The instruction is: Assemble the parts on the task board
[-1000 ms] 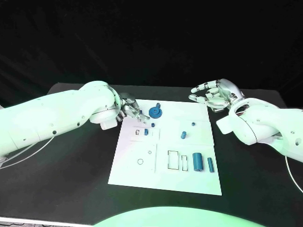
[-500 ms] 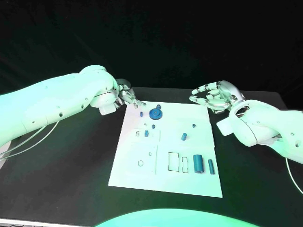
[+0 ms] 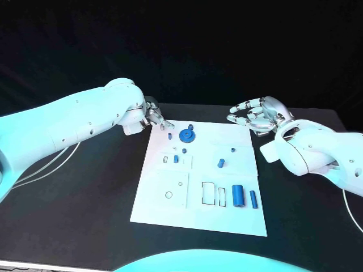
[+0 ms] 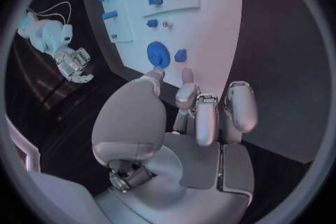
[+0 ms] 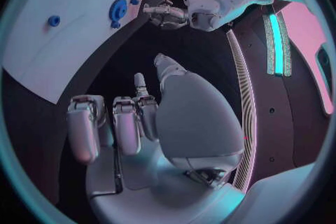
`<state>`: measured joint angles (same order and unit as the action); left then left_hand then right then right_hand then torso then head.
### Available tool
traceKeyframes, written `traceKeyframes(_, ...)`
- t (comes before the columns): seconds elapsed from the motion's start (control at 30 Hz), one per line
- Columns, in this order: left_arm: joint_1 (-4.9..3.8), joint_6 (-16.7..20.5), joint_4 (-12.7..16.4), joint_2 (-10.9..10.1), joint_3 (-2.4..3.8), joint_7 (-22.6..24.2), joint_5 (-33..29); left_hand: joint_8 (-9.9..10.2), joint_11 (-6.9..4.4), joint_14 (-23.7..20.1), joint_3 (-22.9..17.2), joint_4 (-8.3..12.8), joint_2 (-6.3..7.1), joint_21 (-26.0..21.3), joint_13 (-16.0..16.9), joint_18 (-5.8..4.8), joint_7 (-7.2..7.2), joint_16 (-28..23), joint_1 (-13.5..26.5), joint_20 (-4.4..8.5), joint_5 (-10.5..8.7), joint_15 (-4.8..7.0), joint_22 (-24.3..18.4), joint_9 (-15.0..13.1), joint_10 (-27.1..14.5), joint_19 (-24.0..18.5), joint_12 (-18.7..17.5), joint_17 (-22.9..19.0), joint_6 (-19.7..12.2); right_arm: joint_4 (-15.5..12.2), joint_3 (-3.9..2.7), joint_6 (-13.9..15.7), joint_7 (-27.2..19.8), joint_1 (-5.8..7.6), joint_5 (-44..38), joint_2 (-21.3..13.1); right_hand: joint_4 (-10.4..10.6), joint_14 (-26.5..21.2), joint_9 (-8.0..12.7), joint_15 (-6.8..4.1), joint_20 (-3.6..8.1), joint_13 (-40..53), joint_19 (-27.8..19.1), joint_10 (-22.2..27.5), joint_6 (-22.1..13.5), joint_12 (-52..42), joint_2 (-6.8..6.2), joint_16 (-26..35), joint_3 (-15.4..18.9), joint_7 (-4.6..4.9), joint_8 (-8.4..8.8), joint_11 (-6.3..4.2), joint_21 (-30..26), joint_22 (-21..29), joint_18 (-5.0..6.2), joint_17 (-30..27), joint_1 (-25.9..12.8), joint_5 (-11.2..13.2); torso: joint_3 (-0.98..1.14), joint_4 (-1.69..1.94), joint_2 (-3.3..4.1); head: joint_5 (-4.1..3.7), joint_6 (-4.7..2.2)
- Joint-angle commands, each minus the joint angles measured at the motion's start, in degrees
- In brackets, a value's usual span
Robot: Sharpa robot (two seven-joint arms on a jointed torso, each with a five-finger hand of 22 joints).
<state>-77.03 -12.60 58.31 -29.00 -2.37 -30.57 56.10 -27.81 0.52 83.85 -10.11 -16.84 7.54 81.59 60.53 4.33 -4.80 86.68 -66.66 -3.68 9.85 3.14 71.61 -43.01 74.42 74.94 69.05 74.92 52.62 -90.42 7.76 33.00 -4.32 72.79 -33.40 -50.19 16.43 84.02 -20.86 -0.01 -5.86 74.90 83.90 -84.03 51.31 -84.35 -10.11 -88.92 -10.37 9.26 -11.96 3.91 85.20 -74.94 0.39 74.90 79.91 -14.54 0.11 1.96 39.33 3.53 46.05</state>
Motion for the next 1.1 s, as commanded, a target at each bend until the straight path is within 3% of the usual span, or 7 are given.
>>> traceKeyframes(0.03,0.14,-1.7,-1.2,0.9,-0.07,1.5,0.9,0.4,0.13,4.0,0.3,0.0,-0.2,-0.3,-0.1,0.09,-0.04,-0.2,-0.2,-0.15,-0.05,-0.45,0.0,0.1,-0.6,-0.4,-0.2,8.2,-0.3,-0.2,-0.02,-0.2,-0.7,0.0,-0.2,0.1,0.0,5.1,0.0,0.24,-0.35,10.0,3.4,-0.5,-0.5,0.3,-0.02,0.3,-0.3,-0.05,-0.31,0.55,-0.2,-11.6,0.91,11.7,-0.4,-0.3,0.02,-0.03,0.02,0.09,0.07)
traceKeyframes(0.53,0.61,-3.6,-4.0,3.1,-0.61,1.7,0.6,0.5,0.3,4.1,1.0,0.0,-0.27,-0.3,-0.2,0.1,-0.18,-0.1,0.6,-0.35,-0.45,-0.63,0.0,0.3,-0.8,-0.4,-0.1,8.3,-0.2,-0.2,-0.02,-0.2,-0.7,0.01,-0.2,0.3,0.0,5.1,0.0,0.24,-0.35,10.0,3.4,-0.5,-0.5,0.3,-0.02,0.3,-0.3,-0.05,-0.31,0.55,-0.2,-11.6,0.91,11.7,-0.4,-0.3,0.06,0.02,-0.17,-0.05,0.35)
traceKeyframes(1.1,2.07,-3.1,-5.9,4.1,-0.75,2.2,0.2,0.7,0.33,4.1,0.9,0.1,-0.81,-0.4,-0.2,0.1,-0.2,0.0,-0.2,-0.48,-0.4,-0.7,0.0,0.4,-1.0,-0.4,0.0,8.5,-0.2,-0.2,-0.02,-0.2,-0.8,0.02,-0.2,0.3,0.0,5.1,0.0,0.24,-0.35,10.0,3.4,-0.5,-0.5,0.3,-0.02,0.3,-0.3,-0.05,-0.31,0.55,-0.2,-11.6,0.91,11.7,-0.4,-0.3,0.06,0.01,-0.15,-0.23,0.5)
